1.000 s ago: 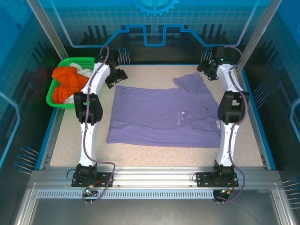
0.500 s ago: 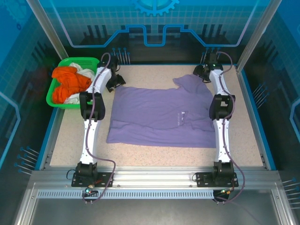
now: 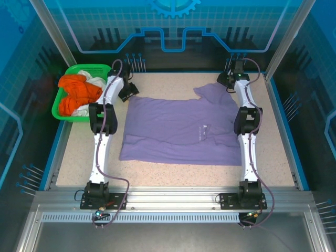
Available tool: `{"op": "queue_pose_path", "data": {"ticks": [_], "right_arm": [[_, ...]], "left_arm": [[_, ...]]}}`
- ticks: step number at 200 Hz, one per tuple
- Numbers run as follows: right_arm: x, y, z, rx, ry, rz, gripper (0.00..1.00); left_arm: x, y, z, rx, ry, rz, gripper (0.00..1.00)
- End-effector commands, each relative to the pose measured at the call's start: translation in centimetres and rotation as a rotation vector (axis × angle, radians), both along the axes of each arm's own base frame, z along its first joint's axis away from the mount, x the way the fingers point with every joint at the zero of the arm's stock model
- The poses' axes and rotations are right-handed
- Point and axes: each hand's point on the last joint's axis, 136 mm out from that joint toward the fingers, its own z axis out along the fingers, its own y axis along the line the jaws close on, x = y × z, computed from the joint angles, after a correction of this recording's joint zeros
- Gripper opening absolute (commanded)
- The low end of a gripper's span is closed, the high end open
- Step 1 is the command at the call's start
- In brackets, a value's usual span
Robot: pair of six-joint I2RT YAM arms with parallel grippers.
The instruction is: Fold and stack the t-shirts
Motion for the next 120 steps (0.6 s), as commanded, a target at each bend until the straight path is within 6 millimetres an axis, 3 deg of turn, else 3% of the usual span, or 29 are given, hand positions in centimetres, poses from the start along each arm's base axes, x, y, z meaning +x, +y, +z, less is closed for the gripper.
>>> {"op": "queue_pose_path", "data": {"ticks": [1,26,64,97,120], "right_arm": [[0.1,1.3,-1.6,0.063,0.009,0.027,0.4],[0.0,1.2,-2.0,0.078,0.023,0.01,0.33],[0.1,1.9,-2.1,0.097,0.02,0.019,0.09],[0.3,1.8,-1.1,0.086,-0.001,0.018,0.0],[0.8,1.6,0.4,0.085,-0.035,0.017,0.0]], "left_arm": [[0.4,-0.2,-2.0,-0.02,0.01,-0.025,0.51],[0.1,-0.3,-2.4,-0.026,0.021,-0.032,0.45],[0.0,-0.4,-2.6,-0.028,0.023,-0.045,0.34],[0.6,-0.2,-2.1,-0.041,-0.001,-0.04,0.24],[1.0,-0.1,-1.6,-0.048,-0.023,-0.036,0.21]]}}
